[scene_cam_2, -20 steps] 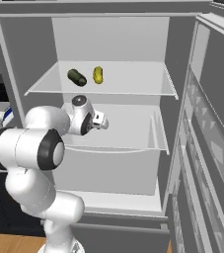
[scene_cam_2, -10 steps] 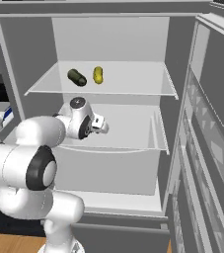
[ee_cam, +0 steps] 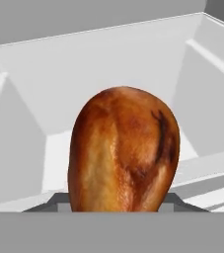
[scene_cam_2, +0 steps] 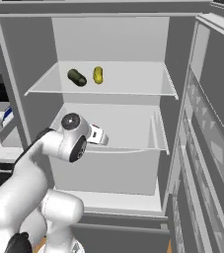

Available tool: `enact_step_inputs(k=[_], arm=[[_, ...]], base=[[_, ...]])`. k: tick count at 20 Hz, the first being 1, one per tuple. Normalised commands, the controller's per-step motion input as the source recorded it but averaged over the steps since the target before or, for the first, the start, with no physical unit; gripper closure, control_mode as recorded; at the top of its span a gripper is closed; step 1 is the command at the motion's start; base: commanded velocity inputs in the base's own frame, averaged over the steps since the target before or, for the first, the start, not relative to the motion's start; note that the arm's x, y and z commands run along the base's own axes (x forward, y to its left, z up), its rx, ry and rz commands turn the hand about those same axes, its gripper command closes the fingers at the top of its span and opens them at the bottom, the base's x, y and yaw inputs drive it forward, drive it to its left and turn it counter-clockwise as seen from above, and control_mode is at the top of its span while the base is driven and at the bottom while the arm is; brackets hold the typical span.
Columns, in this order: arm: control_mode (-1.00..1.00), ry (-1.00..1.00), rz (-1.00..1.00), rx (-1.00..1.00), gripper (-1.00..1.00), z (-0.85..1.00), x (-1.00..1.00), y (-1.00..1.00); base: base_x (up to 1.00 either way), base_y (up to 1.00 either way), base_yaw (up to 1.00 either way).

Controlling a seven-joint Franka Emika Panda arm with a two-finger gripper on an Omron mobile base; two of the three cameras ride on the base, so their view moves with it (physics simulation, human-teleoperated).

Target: Place one cucumber and one chicken drumstick in each tupperware on the nearby counter, to pack two identical lunches.

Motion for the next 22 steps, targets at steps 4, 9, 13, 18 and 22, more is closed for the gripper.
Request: enact_step_inputs(k=[4, 9, 13, 18, 22], arm=[[-1.0, -0.01, 0.0, 0.01, 1.0, 0.98, -1.0, 0.0], [-1.0, 0.0, 0.0, 0.0, 1.0, 0.73, -1.0, 0.0], [-1.0, 0.0, 0.0, 0.0, 1.0, 0.64, -1.0, 0.02], [1.0, 0.02, 0.02, 0.0, 1.0, 0.22, -0.6, 0.12], [1.0, 0.0, 0.0, 0.0, 1.0, 0.0, 0.0, 0.0]], base=[[0.0, 0.0, 0.0], [0.0, 0.0, 0.0], [0.0, 0.0, 0.0], [-0.4, 0.16, 0.0], [-1.0, 0.61, 0.02]])
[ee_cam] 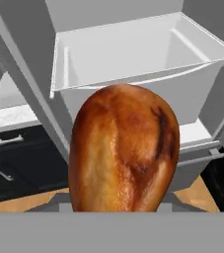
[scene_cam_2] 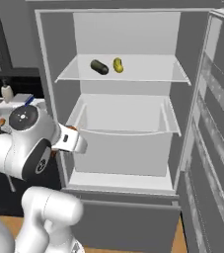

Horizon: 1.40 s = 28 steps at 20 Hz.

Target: Place one cucumber and one chicken drumstick in each tupperware on the nearby counter, to pack two identical lunches.

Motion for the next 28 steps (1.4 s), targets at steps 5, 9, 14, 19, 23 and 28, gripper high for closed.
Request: enact_step_inputs(k=[5, 9, 14, 19, 23, 28], arm=[[1.0, 0.0, 0.0, 0.0, 1.0, 0.0, 0.0, 0.0], [1.0, 0.0, 0.0, 0.0, 1.0, 0.0, 0.0, 0.0], [1.0, 0.0, 0.0, 0.0, 1.0, 0.0, 0.0, 0.0], [1.0, 0.0, 0.0, 0.0, 1.0, 0.0, 0.0, 0.0], [-1.0, 0.0, 0.0, 0.0, 1.0, 0.0, 0.18, -0.08], [-1.0, 0.0, 0.0, 0.0, 1.0, -0.1, 0.8, -0.29]], base=[[-0.4, 1.0, 0.09], [0.49, 1.0, 0.02], [0.92, 1.0, 0.0], [0.97, 0.48, -0.04], [0.58, -0.08, -0.03], [0.0, 0.0, 0.0]])
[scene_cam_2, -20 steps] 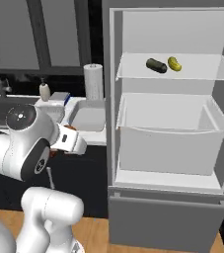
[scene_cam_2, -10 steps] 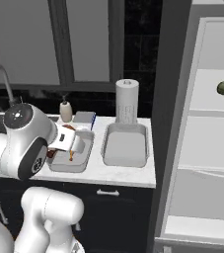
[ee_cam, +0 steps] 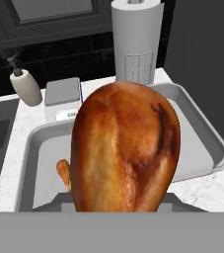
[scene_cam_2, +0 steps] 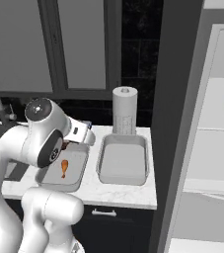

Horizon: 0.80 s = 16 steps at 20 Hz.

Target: Place one cucumber and one chicken drumstick in each tupperware on the nearby counter, to pack two identical lunches.

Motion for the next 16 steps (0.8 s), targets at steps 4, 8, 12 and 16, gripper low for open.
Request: enact_step_inputs(k=[4, 8, 12, 16], arm=[[-1.0, 0.03, 0.0, 0.0, 1.0, -0.34, 0.88, -0.27], [-1.0, 0.12, 0.0, -0.06, 1.0, -0.67, 0.84, -0.35], [-1.0, 0.14, 0.02, -0.07, 1.0, -0.74, 0.62, -0.54], [-1.0, 0.09, 0.07, -0.04, 1.0, -0.7, 0.5, -0.55]], base=[[0.0, 0.0, 0.0], [0.0, 0.0, 0.0], [0.0, 0.0, 0.0], [0.0, 0.0, 0.0]])
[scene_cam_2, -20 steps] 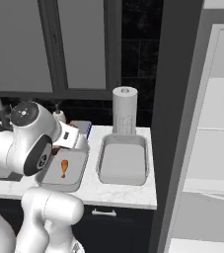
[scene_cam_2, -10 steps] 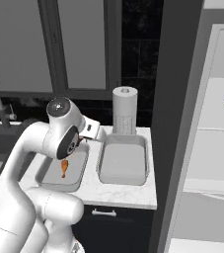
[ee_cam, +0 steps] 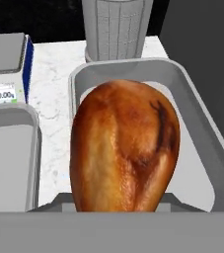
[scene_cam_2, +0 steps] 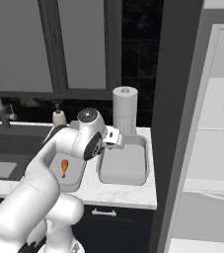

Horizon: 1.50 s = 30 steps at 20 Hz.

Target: Place one cucumber and one chicken drumstick in each tupperware on the nearby counter, to pack two identical lunches.

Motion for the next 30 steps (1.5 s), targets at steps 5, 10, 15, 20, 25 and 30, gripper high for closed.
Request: enact_step_inputs(k=[5, 10, 15, 20, 25, 30], arm=[[-1.0, 0.08, 0.09, -0.04, 1.0, -0.7, 0.65, -0.12], [-1.0, 0.12, 0.07, -0.02, 1.0, -0.56, 0.49, -0.14], [-1.0, 0.1, 0.08, 0.0, 1.0, -0.42, 0.39, -0.24], [-1.0, 0.05, 0.07, 0.0, -1.0, -0.33, 0.51, -0.01], [-1.0, 0.0, 0.01, 0.0, -1.0, 0.04, 0.03, -0.09], [-1.0, -0.02, 0.0, 0.0, -1.0, 0.57, -0.17, 0.07]], base=[[0.0, 0.0, 0.0], [0.0, 0.0, 0.0], [0.0, 0.0, 0.0], [0.0, 0.0, 0.0], [0.0, 0.0, 0.0], [0.0, 0.0, 0.0]])
